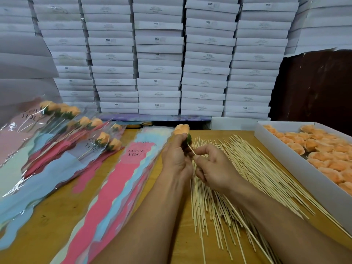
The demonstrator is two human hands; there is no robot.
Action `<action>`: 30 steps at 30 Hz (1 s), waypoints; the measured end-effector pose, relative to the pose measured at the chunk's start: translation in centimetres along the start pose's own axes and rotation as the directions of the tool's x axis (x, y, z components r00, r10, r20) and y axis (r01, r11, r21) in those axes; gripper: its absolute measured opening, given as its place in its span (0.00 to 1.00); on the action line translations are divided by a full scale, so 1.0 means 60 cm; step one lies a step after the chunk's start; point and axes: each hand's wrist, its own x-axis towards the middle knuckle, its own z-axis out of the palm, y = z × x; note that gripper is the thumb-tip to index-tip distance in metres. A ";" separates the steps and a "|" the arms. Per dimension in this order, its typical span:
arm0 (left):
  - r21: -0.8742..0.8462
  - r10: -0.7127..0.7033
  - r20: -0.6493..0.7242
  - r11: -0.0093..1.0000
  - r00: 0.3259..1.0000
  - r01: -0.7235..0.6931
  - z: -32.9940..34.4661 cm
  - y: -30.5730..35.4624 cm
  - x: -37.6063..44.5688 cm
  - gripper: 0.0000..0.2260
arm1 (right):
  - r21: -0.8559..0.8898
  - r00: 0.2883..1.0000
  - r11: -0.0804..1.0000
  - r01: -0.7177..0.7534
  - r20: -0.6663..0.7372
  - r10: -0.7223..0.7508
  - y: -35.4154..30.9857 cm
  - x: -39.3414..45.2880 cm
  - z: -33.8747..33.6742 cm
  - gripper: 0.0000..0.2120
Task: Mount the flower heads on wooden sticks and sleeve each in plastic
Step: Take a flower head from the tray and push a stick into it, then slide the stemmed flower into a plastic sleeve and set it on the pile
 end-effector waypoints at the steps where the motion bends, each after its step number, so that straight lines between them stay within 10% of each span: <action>1: 0.003 -0.005 -0.007 1.000 1.000 0.005 0.000 -0.001 -0.001 0.09 | -0.008 1.000 1.000 -0.003 0.000 0.003 0.001 0.001 0.001 0.03; 12: -0.018 -0.072 0.026 0.997 0.997 0.073 -0.004 -0.005 -0.002 0.15 | 0.026 0.999 0.999 -0.033 0.013 0.032 0.004 0.005 -0.010 0.06; 18: 0.394 0.139 -0.188 0.918 0.972 -0.055 0.011 -0.014 0.002 0.13 | 0.159 0.994 0.982 -0.098 -0.028 0.104 0.001 0.007 -0.026 0.09; 20: 0.648 0.182 -0.158 0.761 0.970 -0.037 0.022 -0.005 0.010 0.09 | 0.195 0.990 0.974 -0.119 -0.055 0.132 0.000 0.011 -0.032 0.09; 23: 0.966 0.200 0.000 0.252 0.980 -0.051 0.020 0.027 0.030 0.06 | 0.272 0.982 0.951 -0.149 -0.070 0.174 -0.001 0.013 -0.039 0.08; 27: 0.907 0.142 0.195 -0.402 0.971 -0.123 -0.036 0.110 0.067 0.13 | 0.305 0.980 0.938 -0.167 -0.052 0.192 -0.003 0.013 -0.045 0.08; 30: 0.777 0.161 0.223 -0.625 0.961 -0.076 -0.111 0.177 0.091 0.16 | 0.299 0.980 0.939 -0.171 -0.046 0.193 0.001 0.015 -0.046 0.08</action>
